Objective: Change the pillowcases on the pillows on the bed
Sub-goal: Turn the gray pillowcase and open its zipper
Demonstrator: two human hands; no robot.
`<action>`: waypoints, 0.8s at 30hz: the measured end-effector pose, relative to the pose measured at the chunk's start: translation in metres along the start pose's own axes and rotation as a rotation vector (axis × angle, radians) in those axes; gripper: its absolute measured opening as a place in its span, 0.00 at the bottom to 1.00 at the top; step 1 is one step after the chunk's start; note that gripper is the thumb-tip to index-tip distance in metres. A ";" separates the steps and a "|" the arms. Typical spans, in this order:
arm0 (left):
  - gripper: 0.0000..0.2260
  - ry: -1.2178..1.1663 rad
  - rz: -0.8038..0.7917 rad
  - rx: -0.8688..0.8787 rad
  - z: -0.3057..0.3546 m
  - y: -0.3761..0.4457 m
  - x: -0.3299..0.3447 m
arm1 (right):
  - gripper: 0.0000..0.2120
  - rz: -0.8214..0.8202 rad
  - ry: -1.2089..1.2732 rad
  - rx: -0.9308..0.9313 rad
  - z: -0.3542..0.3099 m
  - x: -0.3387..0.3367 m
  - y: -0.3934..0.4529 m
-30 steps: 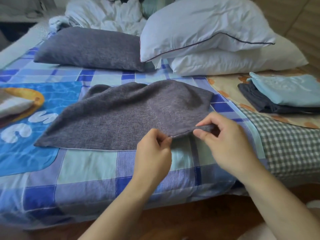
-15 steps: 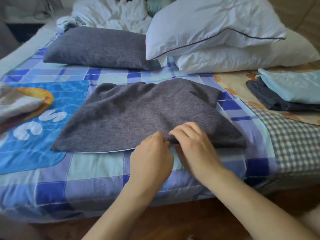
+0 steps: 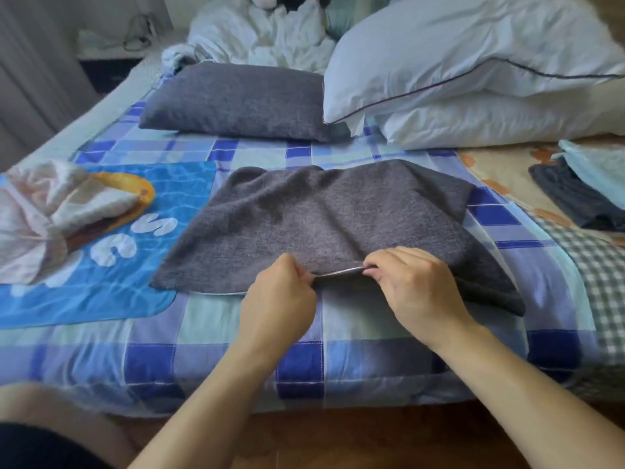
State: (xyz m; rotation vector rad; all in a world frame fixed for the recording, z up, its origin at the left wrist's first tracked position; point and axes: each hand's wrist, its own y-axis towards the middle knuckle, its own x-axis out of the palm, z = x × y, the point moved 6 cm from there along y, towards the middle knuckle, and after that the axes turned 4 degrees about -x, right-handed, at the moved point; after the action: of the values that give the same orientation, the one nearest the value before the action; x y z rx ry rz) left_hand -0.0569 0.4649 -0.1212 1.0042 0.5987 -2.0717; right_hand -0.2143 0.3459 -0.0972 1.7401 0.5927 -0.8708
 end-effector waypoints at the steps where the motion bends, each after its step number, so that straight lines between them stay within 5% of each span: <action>1: 0.09 0.036 -0.010 -0.002 -0.007 0.007 -0.007 | 0.04 0.009 0.013 0.003 -0.001 -0.003 0.001; 10: 0.07 0.367 0.121 -0.245 -0.109 0.065 -0.100 | 0.04 0.046 0.014 0.243 0.034 -0.015 -0.001; 15: 0.05 0.380 0.170 -0.284 -0.134 0.074 -0.126 | 0.06 -0.022 -0.008 0.193 0.013 -0.009 -0.001; 18: 0.02 0.249 0.221 -0.220 -0.138 0.068 -0.115 | 0.05 -0.416 0.088 0.356 0.027 -0.004 -0.005; 20: 0.13 -0.015 0.189 -0.299 -0.152 0.070 -0.104 | 0.06 -0.733 0.244 0.391 0.023 -0.002 -0.023; 21: 0.21 -0.116 0.185 -0.354 -0.159 0.072 -0.100 | 0.07 -0.740 0.334 0.414 0.019 -0.006 -0.028; 24: 0.25 -0.076 0.181 -0.399 -0.173 0.084 -0.096 | 0.06 -0.232 0.090 0.523 0.047 -0.040 -0.022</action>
State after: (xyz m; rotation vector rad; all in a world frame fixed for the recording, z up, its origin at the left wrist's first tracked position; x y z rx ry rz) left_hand 0.1286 0.5696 -0.1523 0.7159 0.8107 -1.7330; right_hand -0.2677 0.3090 -0.0873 2.2196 0.6764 -1.1913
